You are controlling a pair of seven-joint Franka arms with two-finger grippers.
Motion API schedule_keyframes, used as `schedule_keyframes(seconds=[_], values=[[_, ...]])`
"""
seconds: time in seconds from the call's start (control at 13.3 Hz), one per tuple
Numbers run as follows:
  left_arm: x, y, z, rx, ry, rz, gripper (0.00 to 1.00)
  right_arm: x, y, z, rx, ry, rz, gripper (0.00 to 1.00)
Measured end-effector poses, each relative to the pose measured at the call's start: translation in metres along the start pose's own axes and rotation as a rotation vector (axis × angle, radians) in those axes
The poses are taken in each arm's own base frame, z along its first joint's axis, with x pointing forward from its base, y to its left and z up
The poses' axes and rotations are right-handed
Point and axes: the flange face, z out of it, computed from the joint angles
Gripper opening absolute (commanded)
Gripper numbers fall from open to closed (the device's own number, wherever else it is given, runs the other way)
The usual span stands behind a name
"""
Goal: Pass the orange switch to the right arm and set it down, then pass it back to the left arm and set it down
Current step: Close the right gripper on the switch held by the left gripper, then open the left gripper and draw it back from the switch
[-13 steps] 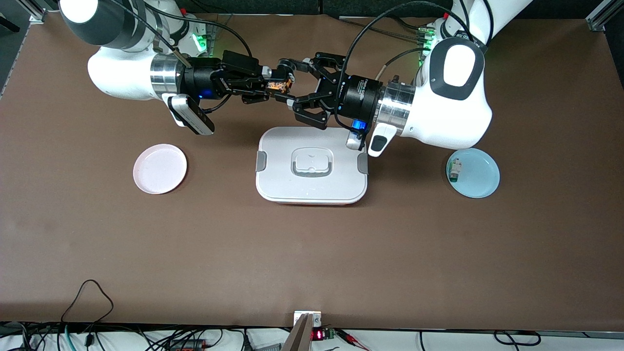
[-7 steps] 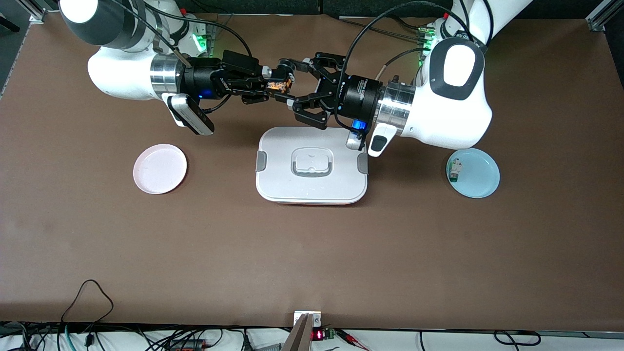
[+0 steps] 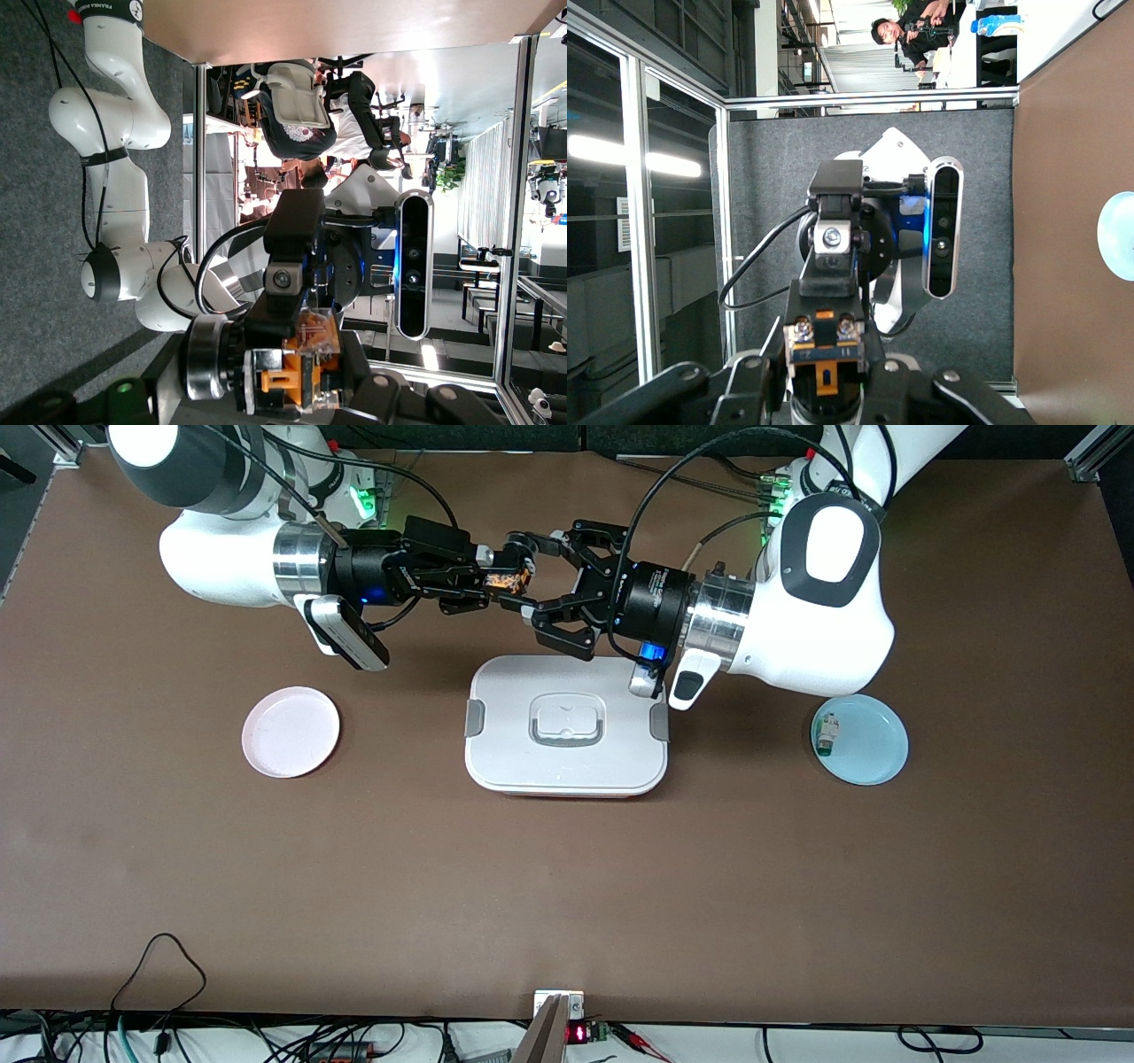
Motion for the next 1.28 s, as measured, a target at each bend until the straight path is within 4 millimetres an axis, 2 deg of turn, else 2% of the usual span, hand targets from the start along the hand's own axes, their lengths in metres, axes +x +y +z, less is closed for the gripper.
schedule_keyframes(seconds=[0.6,0.9,1.28], values=[[0.002,0.0,0.003,0.005,0.0,-0.034,1.0,0.001,-0.002,0.0,0.001,0.001,-0.021,0.29],[0.002,0.001,0.001,-0.003,0.003,-0.019,1.0,0.007,-0.004,-0.011,-0.004,0.016,-0.06,0.29],[0.003,-0.003,0.003,0.047,0.089,0.211,1.0,0.004,-0.008,-0.017,-0.076,-0.033,-0.124,0.29]])
